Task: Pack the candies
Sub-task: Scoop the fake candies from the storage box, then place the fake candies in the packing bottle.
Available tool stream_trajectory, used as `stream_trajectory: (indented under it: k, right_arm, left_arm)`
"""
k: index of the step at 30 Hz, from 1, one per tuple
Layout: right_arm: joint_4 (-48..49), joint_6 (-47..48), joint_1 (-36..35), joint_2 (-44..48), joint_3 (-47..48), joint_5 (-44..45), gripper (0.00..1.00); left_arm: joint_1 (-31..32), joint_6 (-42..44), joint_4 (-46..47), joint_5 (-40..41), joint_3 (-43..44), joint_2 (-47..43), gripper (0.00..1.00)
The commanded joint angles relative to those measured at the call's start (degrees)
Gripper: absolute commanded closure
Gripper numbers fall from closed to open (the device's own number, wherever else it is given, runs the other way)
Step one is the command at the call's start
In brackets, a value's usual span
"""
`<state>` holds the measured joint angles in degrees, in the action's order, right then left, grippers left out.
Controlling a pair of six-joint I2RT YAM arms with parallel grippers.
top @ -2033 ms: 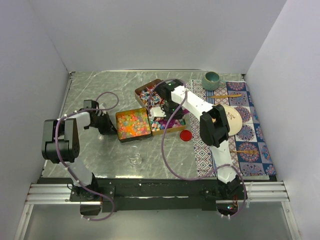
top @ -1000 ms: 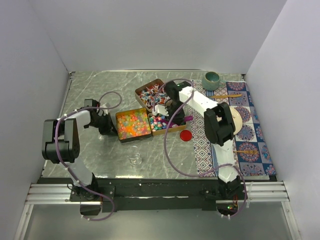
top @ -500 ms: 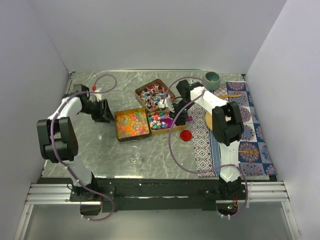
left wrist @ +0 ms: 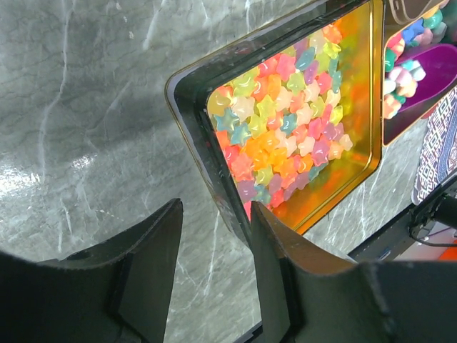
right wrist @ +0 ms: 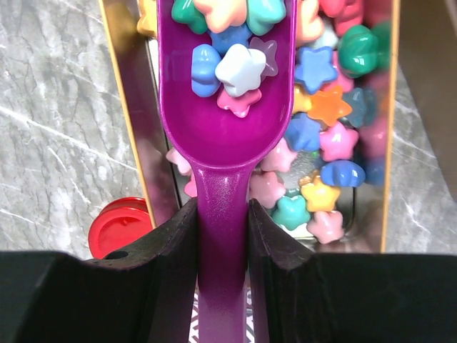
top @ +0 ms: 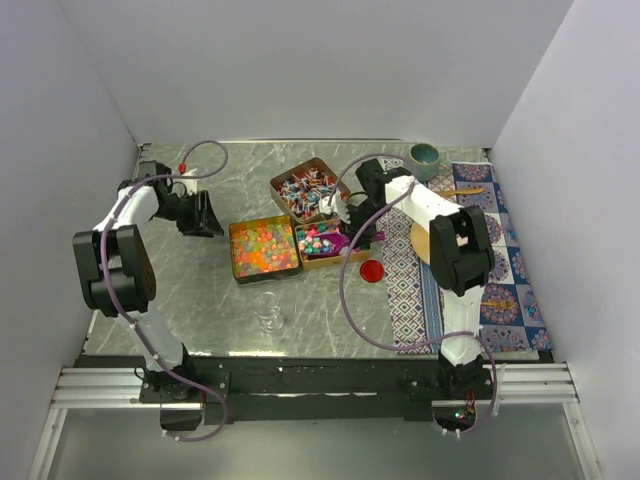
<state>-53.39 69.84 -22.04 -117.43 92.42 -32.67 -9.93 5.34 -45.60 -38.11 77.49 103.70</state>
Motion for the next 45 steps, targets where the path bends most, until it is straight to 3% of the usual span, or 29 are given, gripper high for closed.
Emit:
stream_trajectory:
  k: [1, 13, 18, 20, 24, 29, 33, 41, 42, 44, 45]
  right_arm:
    - [2.76, -2.25, 1.65, 4.66, 0.22, -2.40, 1.00]
    - [8.63, -1.72, 5.86, 9.67, -9.35, -11.53, 1.00]
    - [18.12, -12.52, 7.63, 16.69, -12.70, -22.16, 1.00]
    - [27.17, -18.48, 7.54, 19.06, -16.21, -23.05, 1.00]
    - [33.87, -25.28, 6.67, 20.04, -16.14, -24.11, 1.00]
    - [31.24, -23.88, 3.33, 23.37, -13.85, -17.79, 1.00]
    - [20.10, -19.84, 0.25, 24.87, -7.80, -12.61, 1.00]
    - [5.15, -6.83, -9.23, 32.17, -9.19, -4.87, 1.00]
    - [1.04, -6.30, -10.03, 32.09, -7.80, -3.47, 1.00]
    - [-2.23, -5.42, -12.05, 31.12, -5.95, -2.50, 1.00]
    - [-4.25, -5.25, -12.84, 30.94, -4.72, -1.10, 1.00]
  left_arm:
    - [-0.61, 1.16, -0.28, -1.35, 1.43, -0.34, 0.52]
    - [0.27, 5.81, -3.70, 3.12, 1.34, -0.60, 0.51]
    - [1.32, 10.21, -6.16, 9.26, 1.43, -0.96, 0.49]
    - [2.02, 12.04, -6.78, 10.77, 1.52, -0.87, 0.49]
    - [3.34, 11.54, -6.70, 11.22, 1.34, -0.96, 0.48]
    - [-0.07, 4.79, -1.34, 8.40, 2.93, -2.89, 0.44]
    - [-1.40, -1.11, 1.39, 8.49, 3.72, -3.94, 0.38]
    - [-1.84, -12.02, 8.60, 10.78, -0.67, -13.16, 0.26]
    - [-1.84, -12.20, 9.65, 10.08, -1.03, -14.04, 0.15]
    - [-2.02, -13.51, 10.97, 9.63, -2.34, -16.94, 0.14]
    - [-2.02, -13.69, 11.93, 9.46, -2.78, -17.91, 0.02]
